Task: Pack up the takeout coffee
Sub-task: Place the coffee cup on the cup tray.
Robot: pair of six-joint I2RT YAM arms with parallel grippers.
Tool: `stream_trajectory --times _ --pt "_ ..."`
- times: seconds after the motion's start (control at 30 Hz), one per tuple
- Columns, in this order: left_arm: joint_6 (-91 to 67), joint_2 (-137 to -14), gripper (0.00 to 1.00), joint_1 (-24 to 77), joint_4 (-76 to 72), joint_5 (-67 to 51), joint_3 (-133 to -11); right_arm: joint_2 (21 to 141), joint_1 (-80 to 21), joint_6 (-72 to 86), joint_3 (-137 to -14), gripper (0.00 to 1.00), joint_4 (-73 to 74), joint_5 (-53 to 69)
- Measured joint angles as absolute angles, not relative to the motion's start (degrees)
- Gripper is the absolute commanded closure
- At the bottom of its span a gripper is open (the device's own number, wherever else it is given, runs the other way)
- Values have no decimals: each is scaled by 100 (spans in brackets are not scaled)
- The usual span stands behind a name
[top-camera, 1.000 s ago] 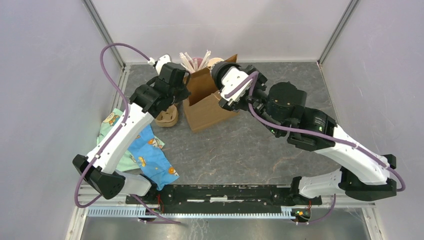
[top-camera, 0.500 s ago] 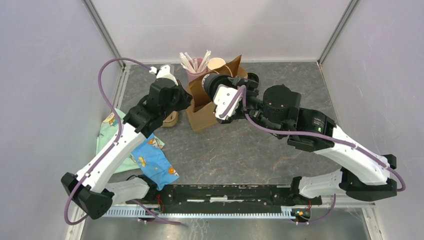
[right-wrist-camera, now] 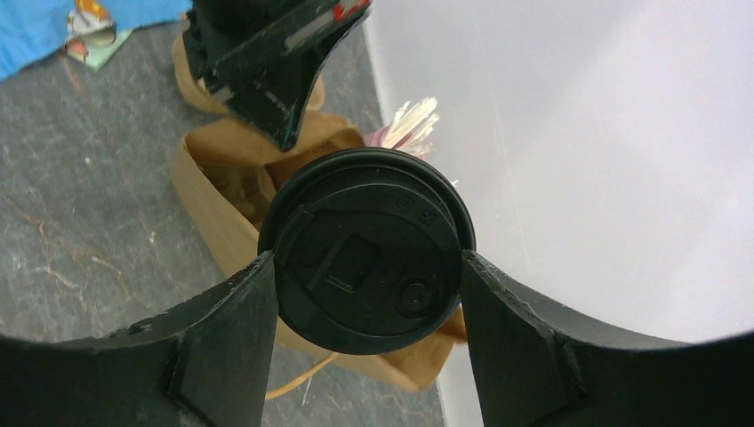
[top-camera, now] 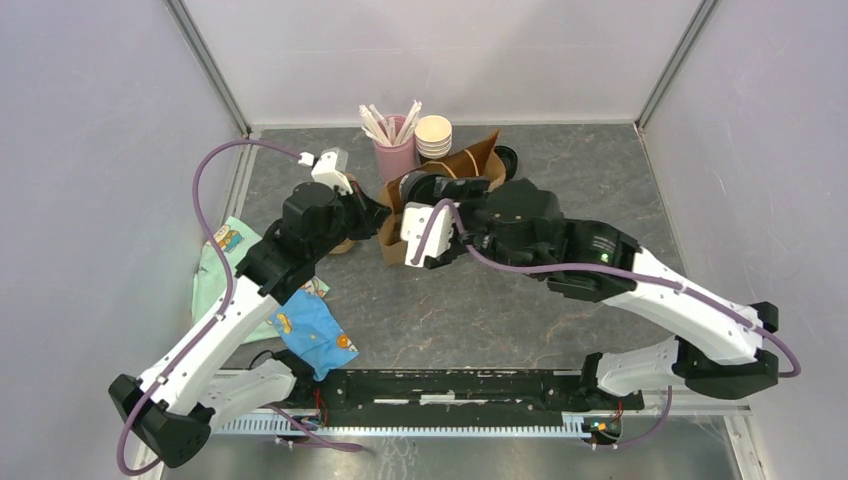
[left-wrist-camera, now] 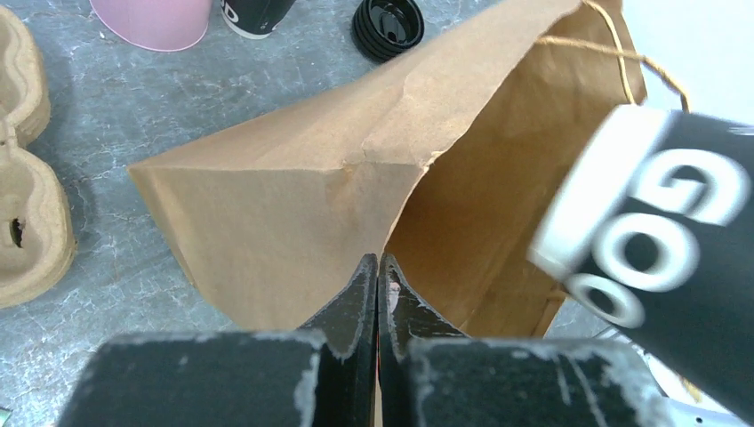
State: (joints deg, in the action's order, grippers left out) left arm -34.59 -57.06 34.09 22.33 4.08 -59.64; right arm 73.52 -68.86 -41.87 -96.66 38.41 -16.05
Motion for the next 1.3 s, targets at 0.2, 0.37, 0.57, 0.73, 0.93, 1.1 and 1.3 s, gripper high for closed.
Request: stream_trajectory --times 0.2,0.37,0.57,0.73,0.93,1.1,1.3 --pt "-3461 -5245 98 3409 2263 290 -5658 7614 -6884 -4445 -9238 100 3852 -1629" --pt "-3461 -5089 98 3409 2272 237 -5509 7900 -6858 -4534 -9139 100 3911 -1594" --pt "-3461 -4998 98 3409 2383 242 -5507 7907 -6858 -4335 -8969 100 4130 -1404" --pt "-3465 -4965 98 3409 2401 132 -5483 7907 -6858 -3874 -8816 100 4209 -1135" --pt "-3468 -4779 98 3409 2449 -34 -5199 7891 -6864 -3072 -8309 100 4029 -886" --pt "-3465 -4731 98 3409 2620 -69 -5155 7883 -6862 -2587 -7898 100 3647 -1352" --pt "-3468 -4654 98 3409 2659 -172 -5131 7905 -6862 -2499 -7843 100 3020 -2008"
